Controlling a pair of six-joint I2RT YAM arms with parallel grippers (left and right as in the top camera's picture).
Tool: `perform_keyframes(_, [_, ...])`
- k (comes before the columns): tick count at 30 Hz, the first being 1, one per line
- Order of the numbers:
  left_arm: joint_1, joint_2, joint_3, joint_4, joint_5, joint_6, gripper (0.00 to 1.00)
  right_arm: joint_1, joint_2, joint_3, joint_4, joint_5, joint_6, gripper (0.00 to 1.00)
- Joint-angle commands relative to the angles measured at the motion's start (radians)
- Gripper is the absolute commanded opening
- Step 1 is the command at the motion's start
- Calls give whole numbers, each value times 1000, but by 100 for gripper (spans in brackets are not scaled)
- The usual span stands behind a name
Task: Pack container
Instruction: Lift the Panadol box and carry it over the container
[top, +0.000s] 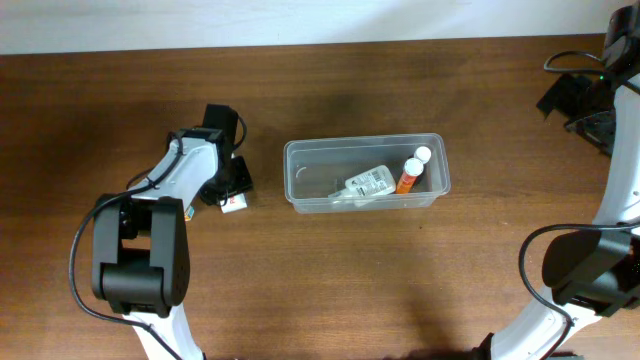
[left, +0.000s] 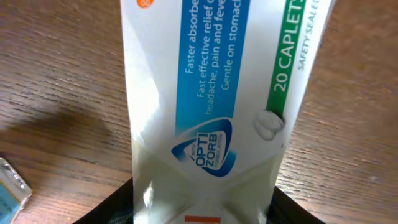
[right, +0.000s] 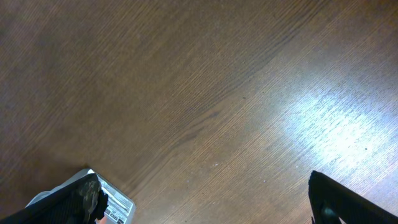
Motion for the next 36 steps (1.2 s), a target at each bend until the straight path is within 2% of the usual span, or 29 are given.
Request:
perform_keyframes(1, [1,13,84,-36,11,21,53,-2,-16,10,3,12,5,98])
perform_keyframes(6, [1,13,257,-170,11,73,53,-2,-16,10,2,12,5,98])
perform_keyframes(11, [-5,13,521,-371,17,131,54,-2,-16,10,2,12,5,98])
perform_keyframes(15, [-36,13,719,-508,91,241,53,-2,-16,10,2,12,4,98])
perform_keyframes(18, [-77,13,797,-544,155,312,52,-2,-16,10,2,12,4,98])
perform_keyframes(22, [-172,13,831,-551,218,468,52,-2,-17,10,2,12,5,98])
perform_keyframes(26, [-282,15,830,-563,217,607,52,-2,-16,10,2,12,5,99])
perform_keyframes(30, [-375,15,830,-560,216,685,53,-2,-16,10,2,12,5,98])
perform_keyframes(36, [-462,16,828,-532,209,721,53,-2,-16,10,2,12,4,98])
